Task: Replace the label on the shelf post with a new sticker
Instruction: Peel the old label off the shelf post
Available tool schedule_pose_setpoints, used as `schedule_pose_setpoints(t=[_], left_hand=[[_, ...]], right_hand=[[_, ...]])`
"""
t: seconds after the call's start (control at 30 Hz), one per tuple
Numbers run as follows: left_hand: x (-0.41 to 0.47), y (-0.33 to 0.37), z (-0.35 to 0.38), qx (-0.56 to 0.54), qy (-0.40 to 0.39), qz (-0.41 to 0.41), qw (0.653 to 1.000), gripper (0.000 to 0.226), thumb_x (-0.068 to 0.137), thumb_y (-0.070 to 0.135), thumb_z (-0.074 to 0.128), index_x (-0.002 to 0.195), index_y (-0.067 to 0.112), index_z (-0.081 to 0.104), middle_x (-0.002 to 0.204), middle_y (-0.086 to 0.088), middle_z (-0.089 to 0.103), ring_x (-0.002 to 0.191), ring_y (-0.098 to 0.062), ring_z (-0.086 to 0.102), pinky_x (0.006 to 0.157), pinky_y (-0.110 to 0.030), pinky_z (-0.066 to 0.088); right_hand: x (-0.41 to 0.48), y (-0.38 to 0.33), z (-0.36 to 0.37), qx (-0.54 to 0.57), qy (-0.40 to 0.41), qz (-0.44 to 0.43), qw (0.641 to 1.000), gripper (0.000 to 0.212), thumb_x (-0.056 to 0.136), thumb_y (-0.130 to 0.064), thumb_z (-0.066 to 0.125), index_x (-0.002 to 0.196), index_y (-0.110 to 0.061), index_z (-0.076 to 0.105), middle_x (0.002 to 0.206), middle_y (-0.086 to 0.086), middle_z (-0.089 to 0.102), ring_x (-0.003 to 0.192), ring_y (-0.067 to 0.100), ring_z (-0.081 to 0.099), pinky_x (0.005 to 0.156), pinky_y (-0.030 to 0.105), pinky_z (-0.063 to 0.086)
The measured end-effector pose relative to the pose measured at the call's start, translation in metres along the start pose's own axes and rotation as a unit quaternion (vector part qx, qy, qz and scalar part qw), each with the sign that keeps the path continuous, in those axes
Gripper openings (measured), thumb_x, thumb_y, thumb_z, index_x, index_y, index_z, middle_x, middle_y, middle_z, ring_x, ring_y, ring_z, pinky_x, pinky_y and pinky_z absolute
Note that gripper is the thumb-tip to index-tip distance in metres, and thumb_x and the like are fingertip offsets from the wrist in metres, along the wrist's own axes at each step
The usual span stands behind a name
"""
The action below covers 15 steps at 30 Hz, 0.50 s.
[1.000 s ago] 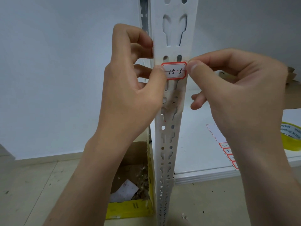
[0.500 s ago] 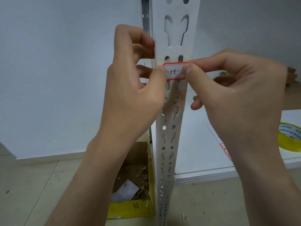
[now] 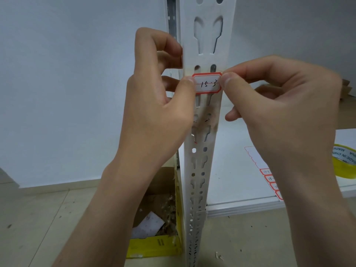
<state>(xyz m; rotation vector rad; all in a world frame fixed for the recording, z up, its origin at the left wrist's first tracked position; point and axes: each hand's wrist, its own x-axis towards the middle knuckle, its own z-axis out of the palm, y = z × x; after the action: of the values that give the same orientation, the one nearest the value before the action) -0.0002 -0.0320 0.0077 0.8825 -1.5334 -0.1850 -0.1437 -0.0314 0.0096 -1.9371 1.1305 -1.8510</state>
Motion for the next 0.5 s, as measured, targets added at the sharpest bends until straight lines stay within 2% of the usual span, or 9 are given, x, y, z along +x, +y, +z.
schedule_pose_setpoints(t=[0.17, 0.33, 0.4, 0.5], left_hand=[[0.0002, -0.0006, -0.0001, 0.005, 0.001, -0.002, 1.0, 0.028, 0.094, 0.002, 0.054, 0.11, 0.016, 0.036, 0.115, -0.008, 0.066, 0.1, -0.025, 0.074, 0.076, -0.033, 0.064], [-0.0002, 0.0018, -0.0001, -0.003, 0.001, -0.008, 1.0, 0.028, 0.093, 0.004, 0.055, 0.109, 0.018, 0.036, 0.114, -0.009, 0.066, 0.094, -0.025, 0.075, 0.071, -0.025, 0.061], [-0.0004, 0.0017, 0.0, -0.004, 0.0, -0.008, 1.0, 0.028, 0.093, 0.002, 0.054, 0.109, 0.017, 0.036, 0.114, -0.009, 0.066, 0.095, -0.024, 0.075, 0.071, -0.025, 0.061], [-0.0006, 0.001, 0.0001, -0.002, -0.001, -0.007, 1.0, 0.029, 0.093, 0.002, 0.054, 0.11, 0.016, 0.036, 0.114, -0.008, 0.066, 0.097, -0.024, 0.074, 0.073, -0.026, 0.061]], right_hand=[[0.0006, -0.0002, 0.0013, -0.027, 0.006, -0.003, 1.0, 0.011, 0.093, -0.032, 0.072, 0.086, -0.041, 0.07, 0.074, -0.028, 0.067, 0.056, 0.018, 0.069, 0.045, 0.008, 0.038], [0.0006, -0.0006, 0.0012, -0.054, -0.012, 0.008, 0.998, 0.012, 0.091, -0.036, 0.072, 0.082, -0.044, 0.072, 0.056, -0.031, 0.061, 0.057, 0.017, 0.068, 0.045, 0.005, 0.035], [0.0008, 0.0003, 0.0003, -0.046, -0.016, 0.012, 0.999, 0.014, 0.091, -0.037, 0.072, 0.08, -0.045, 0.071, 0.055, -0.032, 0.061, 0.054, 0.016, 0.067, 0.044, 0.006, 0.034], [0.0019, 0.0016, -0.0013, -0.011, -0.031, 0.029, 0.999, 0.013, 0.091, -0.033, 0.073, 0.081, -0.04, 0.073, 0.059, -0.024, 0.065, 0.044, 0.009, 0.061, 0.042, 0.004, 0.033]])
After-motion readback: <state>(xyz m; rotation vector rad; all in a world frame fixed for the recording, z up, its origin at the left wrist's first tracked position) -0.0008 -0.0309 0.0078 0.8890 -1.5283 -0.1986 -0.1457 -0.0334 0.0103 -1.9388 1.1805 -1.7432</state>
